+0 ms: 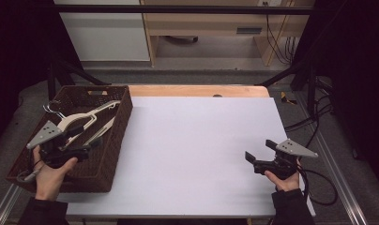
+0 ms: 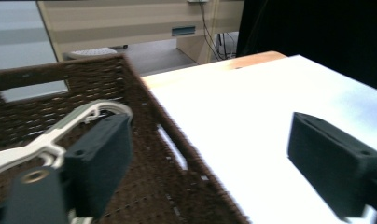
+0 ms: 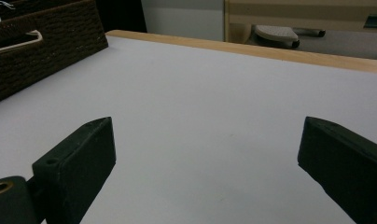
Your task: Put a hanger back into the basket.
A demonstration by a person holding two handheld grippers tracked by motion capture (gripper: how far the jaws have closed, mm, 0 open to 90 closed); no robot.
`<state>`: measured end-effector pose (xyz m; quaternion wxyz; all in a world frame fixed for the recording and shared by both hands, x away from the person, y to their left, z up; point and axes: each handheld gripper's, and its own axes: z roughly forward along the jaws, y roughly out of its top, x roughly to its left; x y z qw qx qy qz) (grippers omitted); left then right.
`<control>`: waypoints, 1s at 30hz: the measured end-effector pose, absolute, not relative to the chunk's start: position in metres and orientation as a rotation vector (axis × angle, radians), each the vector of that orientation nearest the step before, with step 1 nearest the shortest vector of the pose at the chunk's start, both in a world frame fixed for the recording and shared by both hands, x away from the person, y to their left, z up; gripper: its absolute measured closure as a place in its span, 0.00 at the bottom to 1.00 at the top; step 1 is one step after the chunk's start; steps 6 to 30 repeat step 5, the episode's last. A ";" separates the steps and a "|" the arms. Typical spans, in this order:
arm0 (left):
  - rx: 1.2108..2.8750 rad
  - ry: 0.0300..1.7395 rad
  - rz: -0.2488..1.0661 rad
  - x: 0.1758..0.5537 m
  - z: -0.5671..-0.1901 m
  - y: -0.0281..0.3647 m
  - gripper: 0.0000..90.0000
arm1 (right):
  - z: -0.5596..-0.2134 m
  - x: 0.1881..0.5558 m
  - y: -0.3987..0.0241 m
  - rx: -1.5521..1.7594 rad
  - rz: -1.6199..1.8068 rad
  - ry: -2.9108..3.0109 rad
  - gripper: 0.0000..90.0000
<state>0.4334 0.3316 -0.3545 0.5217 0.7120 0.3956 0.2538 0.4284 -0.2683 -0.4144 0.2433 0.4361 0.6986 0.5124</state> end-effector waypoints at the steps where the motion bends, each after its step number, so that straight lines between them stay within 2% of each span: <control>1: 1.721 0.939 0.618 0.432 -0.355 0.328 0.12 | -0.414 0.427 -0.268 1.200 1.403 1.908 0.05; 3: 1.706 0.932 0.619 0.429 -0.354 0.323 0.09 | -0.413 0.427 -0.270 1.185 1.414 1.908 0.05; 5: 1.688 0.922 0.562 0.426 -0.354 0.321 0.09 | -0.412 0.426 -0.271 1.181 1.420 1.908 0.05; 30: 1.688 0.922 0.562 0.426 -0.354 0.321 0.09 | -0.412 0.426 -0.271 1.181 1.420 1.908 0.05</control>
